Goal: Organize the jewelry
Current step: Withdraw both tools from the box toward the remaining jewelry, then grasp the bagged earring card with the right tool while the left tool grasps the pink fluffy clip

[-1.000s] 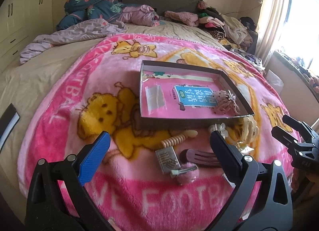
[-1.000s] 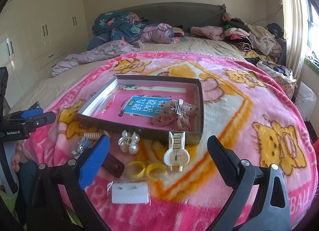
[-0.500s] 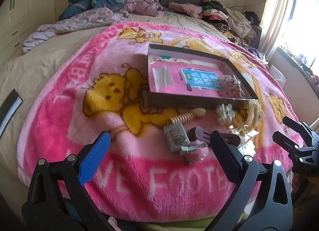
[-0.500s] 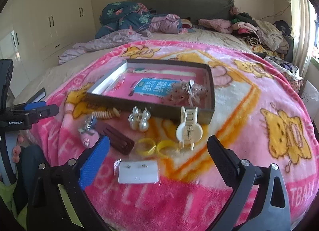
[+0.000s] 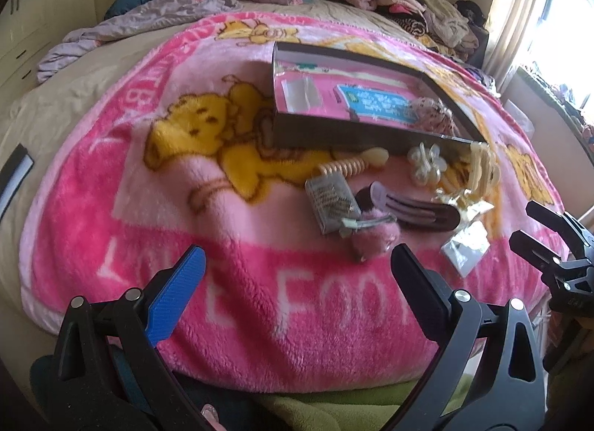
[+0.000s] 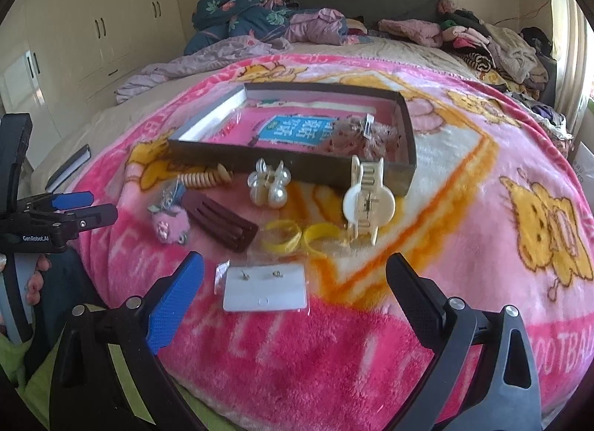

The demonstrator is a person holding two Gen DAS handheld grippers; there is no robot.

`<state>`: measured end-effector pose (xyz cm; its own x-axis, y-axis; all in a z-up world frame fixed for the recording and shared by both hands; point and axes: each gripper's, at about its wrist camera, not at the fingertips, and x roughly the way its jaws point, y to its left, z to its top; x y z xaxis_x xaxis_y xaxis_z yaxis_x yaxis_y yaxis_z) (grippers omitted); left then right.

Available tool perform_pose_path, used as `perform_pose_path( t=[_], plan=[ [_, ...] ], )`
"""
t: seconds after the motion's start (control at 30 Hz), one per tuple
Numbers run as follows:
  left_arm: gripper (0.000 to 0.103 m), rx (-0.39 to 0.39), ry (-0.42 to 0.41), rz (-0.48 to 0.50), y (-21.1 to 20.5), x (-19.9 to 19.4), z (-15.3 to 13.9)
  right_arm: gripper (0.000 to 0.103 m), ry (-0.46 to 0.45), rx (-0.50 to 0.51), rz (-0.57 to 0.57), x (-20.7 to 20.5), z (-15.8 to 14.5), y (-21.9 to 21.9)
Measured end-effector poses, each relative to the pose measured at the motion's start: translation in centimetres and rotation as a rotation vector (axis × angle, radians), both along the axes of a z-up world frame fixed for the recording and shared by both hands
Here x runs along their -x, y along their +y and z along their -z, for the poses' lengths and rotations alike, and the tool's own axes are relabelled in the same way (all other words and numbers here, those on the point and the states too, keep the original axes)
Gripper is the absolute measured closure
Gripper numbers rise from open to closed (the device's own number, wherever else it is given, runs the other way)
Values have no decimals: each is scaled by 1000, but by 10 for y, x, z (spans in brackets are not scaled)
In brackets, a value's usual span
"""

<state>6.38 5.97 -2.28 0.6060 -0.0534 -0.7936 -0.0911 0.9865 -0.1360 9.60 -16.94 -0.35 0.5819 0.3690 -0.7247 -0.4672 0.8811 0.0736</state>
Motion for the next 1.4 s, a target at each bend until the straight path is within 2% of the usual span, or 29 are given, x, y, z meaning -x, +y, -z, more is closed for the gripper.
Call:
perform_pose_path(
  t=[0.57, 0.73, 0.8, 0.93, 0.97, 1.1, 1.13, 1.17, 1.23, 1.3, 1.37, 1.4],
  plan=[
    [12, 76, 34, 27, -17, -8, 26, 7, 99, -21, -51, -2, 48, 10],
    [20, 122, 48, 23, -20, -17, 32, 7, 61, 20, -83, -4, 56, 26],
    [28, 133, 51, 19, -22, -21, 34, 7, 46, 26, -90, -7, 58, 30],
    [36, 158, 57, 23, -27, -30, 36, 8, 40, 15, -96, -12, 62, 33],
    [39, 164, 62, 25, -29, -32, 37, 10, 38, 17, -99, -12, 63, 33],
    [39, 166, 70, 19, -35, -38, 42, 26, 18, 26, -106, -12, 65, 29],
    [40, 169, 72, 14, -36, -40, 43, 33, 17, 21, -105, -12, 64, 27],
    [42, 173, 74, 6, -36, -41, 44, 37, 16, 17, -104, -11, 64, 24],
    [53, 165, 74, 0, -37, -42, 43, 40, 27, -7, -104, -13, 63, 16],
    [72, 162, 76, -11, -38, -43, 44, 40, 36, -22, -103, -13, 61, 10],
    [81, 172, 79, -5, -39, -43, 44, 40, 36, -27, -100, -12, 58, 4],
    [82, 170, 79, -2, -39, -42, 44, 40, 34, -30, -96, -11, 57, 2]
  ],
)
